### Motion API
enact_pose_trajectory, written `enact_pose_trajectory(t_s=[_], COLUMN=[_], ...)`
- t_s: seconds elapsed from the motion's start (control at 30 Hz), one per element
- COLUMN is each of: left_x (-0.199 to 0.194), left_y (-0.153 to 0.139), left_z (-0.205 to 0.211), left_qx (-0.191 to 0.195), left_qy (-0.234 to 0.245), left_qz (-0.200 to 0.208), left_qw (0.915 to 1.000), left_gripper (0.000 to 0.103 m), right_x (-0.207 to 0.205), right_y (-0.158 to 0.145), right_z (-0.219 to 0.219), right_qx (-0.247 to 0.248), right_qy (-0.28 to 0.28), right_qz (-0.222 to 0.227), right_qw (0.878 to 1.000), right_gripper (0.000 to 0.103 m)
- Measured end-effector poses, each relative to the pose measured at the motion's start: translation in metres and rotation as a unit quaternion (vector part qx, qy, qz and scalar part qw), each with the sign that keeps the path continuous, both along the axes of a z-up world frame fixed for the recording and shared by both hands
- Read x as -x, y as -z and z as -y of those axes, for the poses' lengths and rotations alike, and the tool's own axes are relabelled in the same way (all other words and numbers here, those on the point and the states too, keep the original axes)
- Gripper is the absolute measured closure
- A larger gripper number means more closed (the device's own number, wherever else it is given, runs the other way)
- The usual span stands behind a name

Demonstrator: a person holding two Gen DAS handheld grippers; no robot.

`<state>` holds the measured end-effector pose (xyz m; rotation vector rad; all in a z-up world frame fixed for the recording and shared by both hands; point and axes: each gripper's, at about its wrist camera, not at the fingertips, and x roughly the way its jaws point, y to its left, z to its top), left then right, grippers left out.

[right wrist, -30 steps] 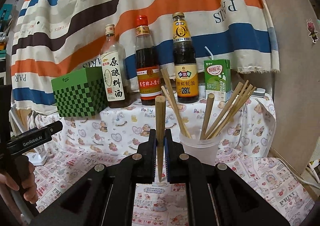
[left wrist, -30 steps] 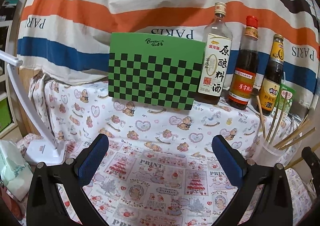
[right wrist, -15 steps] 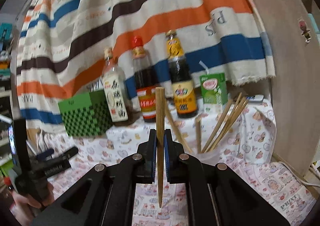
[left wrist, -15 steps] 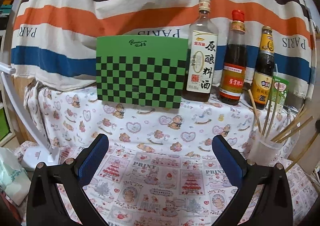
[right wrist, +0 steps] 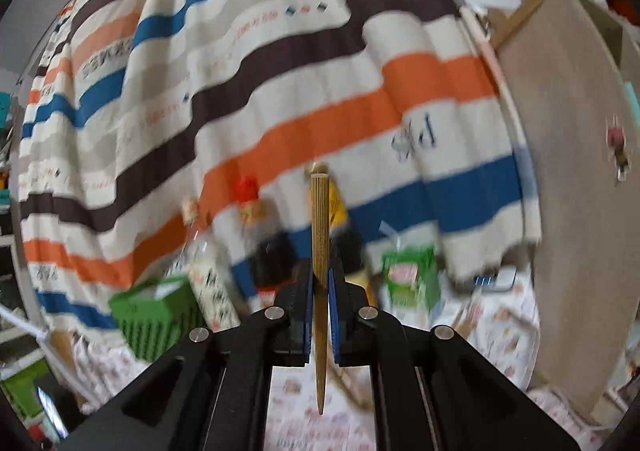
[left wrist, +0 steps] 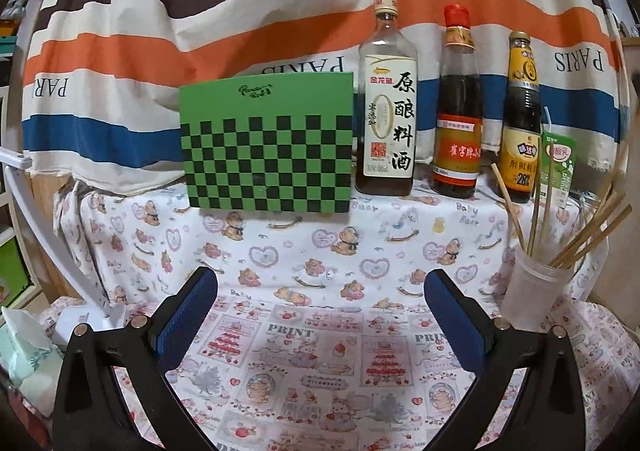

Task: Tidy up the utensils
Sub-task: 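Lift the chopstick with the right gripper and carry it over the cup, then lower the chopstick into the clear cup and open the right gripper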

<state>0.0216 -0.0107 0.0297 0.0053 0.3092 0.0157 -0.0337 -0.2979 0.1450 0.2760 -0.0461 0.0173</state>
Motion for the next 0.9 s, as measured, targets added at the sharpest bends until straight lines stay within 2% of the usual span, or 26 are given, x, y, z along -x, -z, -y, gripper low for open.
enact_pose_trajectory(t_s=[0.13,0.23,0.33,0.43,0.53,0.67,0.73,0.77,0.9], left_x=[0.0,-0.005,-0.006,-0.008,-0.008,-0.007,-0.006,-0.005,-0.004], left_y=[0.001,0.006,0.01,0.011,0.012,0.01,0.009,0.008,0.005], left_z=[0.006,0.013,0.019,0.02,0.021,0.021,0.018,0.018,0.016], left_qx=[-0.009,-0.023,-0.038,-0.033,-0.029,-0.027,-0.021,-0.02,-0.021], left_qy=[0.004,0.014,0.013,0.025,0.032,0.031,0.03,0.029,0.024], left_qz=[-0.003,-0.02,-0.02,-0.031,-0.038,-0.033,-0.03,-0.028,-0.018], left_qw=[0.9999,0.9994,0.999,0.9986,0.9984,0.9986,0.9989,0.999,0.9993], left_gripper=[0.001,0.001,0.001,0.001,0.001,0.001,0.001,0.001,0.001], right_x=[-0.028,-0.054,-0.072,-0.092,-0.117,-0.147,-0.157,-0.159,-0.16], right_y=[-0.01,0.002,0.015,0.025,0.033,0.051,0.059,0.061,0.063], right_z=[-0.003,-0.005,-0.005,-0.003,-0.002,-0.002,-0.001,0.001,0.002], right_qx=[0.047,0.079,0.096,0.098,0.105,0.105,0.094,0.083,0.097], right_qy=[0.04,0.037,0.04,0.042,0.002,-0.006,-0.016,-0.024,-0.015], right_qz=[-0.021,-0.062,-0.089,-0.128,-0.19,-0.288,-0.319,-0.318,-0.321], right_qw=[0.998,0.994,0.991,0.986,0.976,0.952,0.943,0.944,0.942], right_gripper=[0.095,0.095,0.095,0.095,0.095,0.095,0.095,0.095,0.095])
